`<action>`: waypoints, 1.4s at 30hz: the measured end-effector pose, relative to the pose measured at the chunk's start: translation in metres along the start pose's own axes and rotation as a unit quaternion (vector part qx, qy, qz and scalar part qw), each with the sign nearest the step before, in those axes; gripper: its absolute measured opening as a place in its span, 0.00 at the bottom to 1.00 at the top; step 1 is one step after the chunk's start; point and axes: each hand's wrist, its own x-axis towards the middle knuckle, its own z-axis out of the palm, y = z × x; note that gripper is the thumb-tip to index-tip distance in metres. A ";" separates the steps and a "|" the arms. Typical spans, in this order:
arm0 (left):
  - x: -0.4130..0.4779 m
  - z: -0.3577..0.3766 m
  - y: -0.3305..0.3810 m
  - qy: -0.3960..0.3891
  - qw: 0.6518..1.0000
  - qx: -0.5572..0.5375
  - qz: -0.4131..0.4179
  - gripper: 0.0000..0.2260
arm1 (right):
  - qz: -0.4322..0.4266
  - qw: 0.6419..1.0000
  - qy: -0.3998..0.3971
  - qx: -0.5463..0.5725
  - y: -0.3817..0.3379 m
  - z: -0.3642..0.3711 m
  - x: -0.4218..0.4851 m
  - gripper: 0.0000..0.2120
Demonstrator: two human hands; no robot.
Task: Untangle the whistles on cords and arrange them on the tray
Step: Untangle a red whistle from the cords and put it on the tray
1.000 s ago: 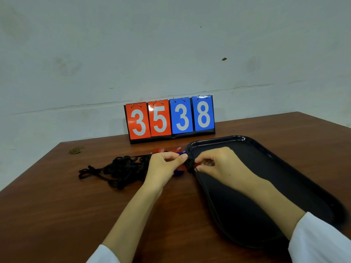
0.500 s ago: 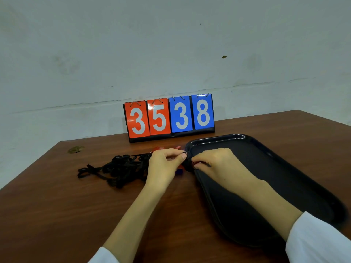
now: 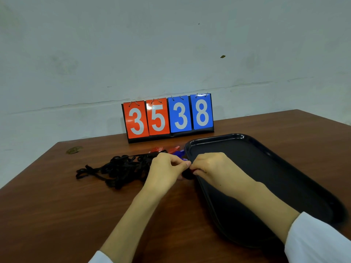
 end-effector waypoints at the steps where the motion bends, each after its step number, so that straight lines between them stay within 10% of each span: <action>1: 0.000 -0.001 -0.001 -0.013 1.000 0.014 -0.002 0.06 | 0.001 1.000 -0.013 -0.003 -0.001 0.001 0.000 0.12; 11: 0.003 -0.019 0.004 -0.128 0.982 0.135 0.000 0.06 | -0.025 0.999 -0.025 -0.009 -0.010 0.004 0.000 0.10; 31: -0.002 -0.004 0.008 -0.040 0.956 0.285 0.062 0.05 | -0.068 0.997 0.033 0.001 -0.010 0.006 -0.001 0.08; 42: 0.008 -0.023 -0.003 -0.180 0.967 -0.054 -0.170 0.08 | -0.032 0.998 0.036 0.045 -0.007 0.006 -0.002 0.07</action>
